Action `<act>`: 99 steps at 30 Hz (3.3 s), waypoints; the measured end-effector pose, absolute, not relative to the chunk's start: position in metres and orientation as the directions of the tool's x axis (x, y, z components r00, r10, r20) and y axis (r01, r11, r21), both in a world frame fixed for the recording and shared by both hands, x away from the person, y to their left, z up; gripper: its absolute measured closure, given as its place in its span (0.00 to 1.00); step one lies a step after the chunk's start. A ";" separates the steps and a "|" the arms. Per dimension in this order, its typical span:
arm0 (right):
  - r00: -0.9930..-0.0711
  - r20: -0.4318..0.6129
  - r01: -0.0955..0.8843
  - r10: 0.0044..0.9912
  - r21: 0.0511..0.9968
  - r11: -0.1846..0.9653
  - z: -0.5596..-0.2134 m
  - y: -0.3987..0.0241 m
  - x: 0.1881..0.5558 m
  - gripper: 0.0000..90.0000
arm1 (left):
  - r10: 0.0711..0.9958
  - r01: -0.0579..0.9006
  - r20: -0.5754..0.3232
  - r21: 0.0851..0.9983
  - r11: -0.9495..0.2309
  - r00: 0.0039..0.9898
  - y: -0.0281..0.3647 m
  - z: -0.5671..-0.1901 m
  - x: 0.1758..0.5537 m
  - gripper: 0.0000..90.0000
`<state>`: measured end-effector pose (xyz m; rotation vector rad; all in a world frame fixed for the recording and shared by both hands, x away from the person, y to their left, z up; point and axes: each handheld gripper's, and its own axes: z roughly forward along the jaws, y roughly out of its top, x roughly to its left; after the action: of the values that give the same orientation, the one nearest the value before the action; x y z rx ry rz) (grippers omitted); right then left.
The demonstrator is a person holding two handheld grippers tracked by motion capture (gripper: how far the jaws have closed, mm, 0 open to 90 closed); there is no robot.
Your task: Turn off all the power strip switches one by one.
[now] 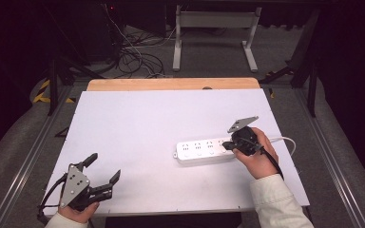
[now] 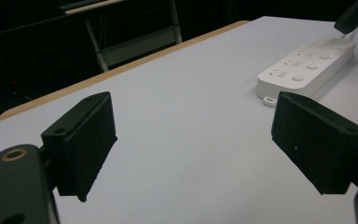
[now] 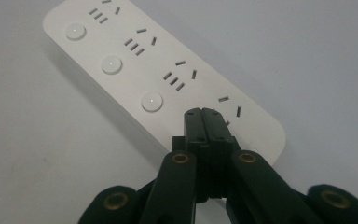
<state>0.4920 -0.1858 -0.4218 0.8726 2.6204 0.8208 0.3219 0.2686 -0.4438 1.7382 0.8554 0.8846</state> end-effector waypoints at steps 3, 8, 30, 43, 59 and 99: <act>-0.784 -0.057 0.483 0.619 0.570 0.665 -0.426 -0.184 0.495 1.00 | 0.854 0.149 0.177 0.948 -0.282 0.489 0.268 -0.444 0.322 0.16; -0.784 -0.050 0.493 0.618 0.554 0.670 -0.430 -0.182 0.499 1.00 | 0.852 0.152 0.177 0.947 -0.284 0.492 0.268 -0.444 0.322 0.16; -0.778 -0.024 0.517 0.628 0.545 0.660 -0.439 -0.181 0.501 1.00 | 0.850 0.149 0.184 0.945 -0.291 0.494 0.268 -0.444 0.322 0.17; -0.767 -0.037 0.519 0.640 0.551 0.654 -0.440 -0.179 0.499 1.00 | 0.850 0.150 0.180 0.946 -0.287 0.495 0.268 -0.444 0.321 0.16; -0.770 -0.052 0.447 0.635 0.667 0.596 -0.430 -0.179 0.491 1.00 | 0.850 0.146 0.179 0.947 -0.285 0.496 0.268 -0.443 0.322 0.17; -0.815 -0.016 0.425 0.580 0.665 0.615 -0.444 -0.155 0.491 1.00 | 0.850 0.145 0.181 0.947 -0.286 0.495 0.268 -0.443 0.322 0.17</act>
<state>0.4908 -0.1548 -0.4444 0.8260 2.6110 0.9860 0.3220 0.2684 -0.4435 1.7405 0.8467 0.8822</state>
